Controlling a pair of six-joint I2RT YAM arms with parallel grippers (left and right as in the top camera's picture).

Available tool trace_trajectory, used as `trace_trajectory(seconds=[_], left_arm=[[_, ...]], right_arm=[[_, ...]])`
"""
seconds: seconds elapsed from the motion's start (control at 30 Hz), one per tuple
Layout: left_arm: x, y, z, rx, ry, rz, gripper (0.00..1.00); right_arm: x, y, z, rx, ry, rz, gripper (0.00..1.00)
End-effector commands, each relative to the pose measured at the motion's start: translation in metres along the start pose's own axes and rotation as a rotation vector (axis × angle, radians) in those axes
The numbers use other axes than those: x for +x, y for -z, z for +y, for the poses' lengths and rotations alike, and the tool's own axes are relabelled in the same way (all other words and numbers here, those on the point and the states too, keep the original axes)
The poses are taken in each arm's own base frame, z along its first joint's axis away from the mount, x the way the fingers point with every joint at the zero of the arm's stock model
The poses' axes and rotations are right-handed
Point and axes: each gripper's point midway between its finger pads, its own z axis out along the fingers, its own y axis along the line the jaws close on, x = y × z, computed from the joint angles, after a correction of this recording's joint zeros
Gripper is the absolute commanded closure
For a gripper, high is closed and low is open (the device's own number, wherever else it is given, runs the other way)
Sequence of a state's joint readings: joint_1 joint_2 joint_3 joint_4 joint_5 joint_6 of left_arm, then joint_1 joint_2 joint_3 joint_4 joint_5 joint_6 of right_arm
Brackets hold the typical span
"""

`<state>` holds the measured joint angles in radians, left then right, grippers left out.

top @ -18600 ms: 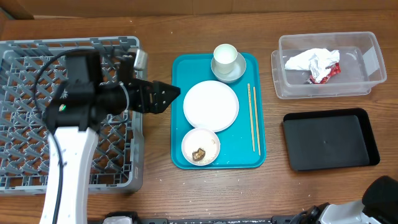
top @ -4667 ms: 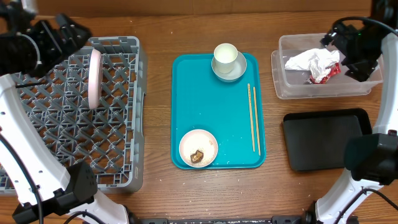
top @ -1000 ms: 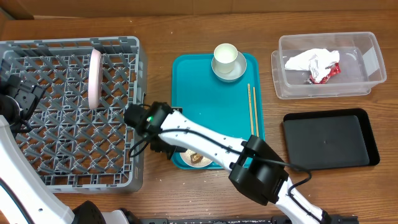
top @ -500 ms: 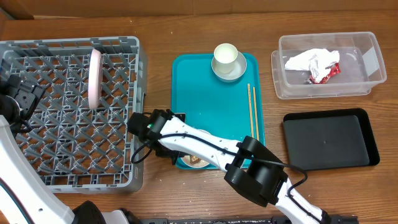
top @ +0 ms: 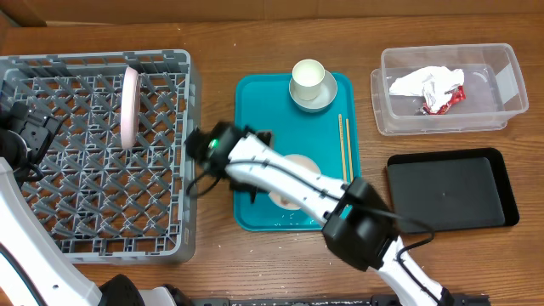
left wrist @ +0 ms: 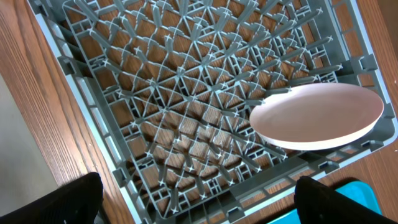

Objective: Sort waste into correct bins and load items into the dishwasher
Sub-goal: 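Lift the bowl and carry it over the black tray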

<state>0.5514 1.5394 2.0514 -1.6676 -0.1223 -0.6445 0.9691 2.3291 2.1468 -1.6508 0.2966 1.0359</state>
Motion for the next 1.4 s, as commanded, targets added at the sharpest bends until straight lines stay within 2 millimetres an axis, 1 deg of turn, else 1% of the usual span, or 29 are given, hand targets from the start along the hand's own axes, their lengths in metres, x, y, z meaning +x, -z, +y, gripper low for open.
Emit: trace_trajectory(seconds=[0.0,0.03,0.13,0.2,0.33,0.43,0.53,0.6,0.67,0.73,0.83,0.97,1.07,1.13,1.27,1.37], left_arm=[[-0.002,0.001,-0.002,0.012,-0.007,-0.005,0.0],[-0.003,0.001,-0.002,0.012,-0.007,-0.005,0.0],[-0.002,0.001,-0.002,0.012,-0.007,-0.005,0.0],[-0.002,0.001,-0.002,0.012,-0.007,-0.005,0.0],[-0.003,0.001,-0.002,0.012,-0.007,-0.005,0.0],[-0.003,0.001,-0.002,0.012,-0.007,-0.005,0.0],[-0.002,0.001,-0.002,0.012,-0.007,-0.005,0.0],[-0.002,0.001,-0.002,0.012,-0.007,-0.005,0.0],[-0.002,0.001,-0.002,0.012,-0.007,-0.005,0.0],[-0.002,0.001,-0.002,0.012,-0.007,-0.005,0.0],[-0.002,0.001,-0.002,0.012,-0.007,-0.005,0.0],[-0.002,0.001,-0.002,0.012,-0.008,-0.004,0.0],[-0.002,0.001,-0.002,0.012,-0.007,-0.005,0.0],[-0.002,0.001,-0.002,0.012,-0.007,-0.005,0.0],[-0.003,0.001,-0.002,0.012,-0.007,-0.005,0.0],[-0.003,0.001,-0.002,0.012,-0.007,-0.005,0.0]], right_arm=[[-0.052,0.029,-0.041,-0.048,-0.14,-0.047,0.96],[-0.056,0.03,-0.046,-0.055,-0.15,-0.044,0.96],[-0.079,0.041,-0.076,-0.112,-0.209,-0.018,0.96],[-0.093,0.048,-0.099,-0.164,-0.239,0.006,0.96],[-0.113,0.068,-0.144,-0.305,-0.274,0.047,0.96],[-0.124,0.082,-0.185,-0.378,-0.315,0.03,0.96],[-0.124,0.086,-0.222,-0.401,-0.375,0.019,0.96],[-0.12,0.086,-0.239,-0.427,-0.38,0.03,0.96],[-0.115,0.082,-0.256,-0.433,-0.377,0.04,0.96],[-0.109,0.073,-0.271,-0.423,-0.385,0.059,0.96],[-0.101,0.057,-0.285,-0.414,-0.382,0.103,0.96],[-0.092,0.035,-0.29,-0.475,-0.345,0.186,0.96],[-0.089,0.013,-0.301,-0.501,-0.372,0.229,0.96],[-0.087,0.002,-0.306,-0.529,-0.382,0.25,0.96],[-0.082,-0.02,-0.314,-0.638,-0.403,0.285,0.96],[-0.082,-0.024,-0.318,-0.78,-0.39,0.272,0.96]])
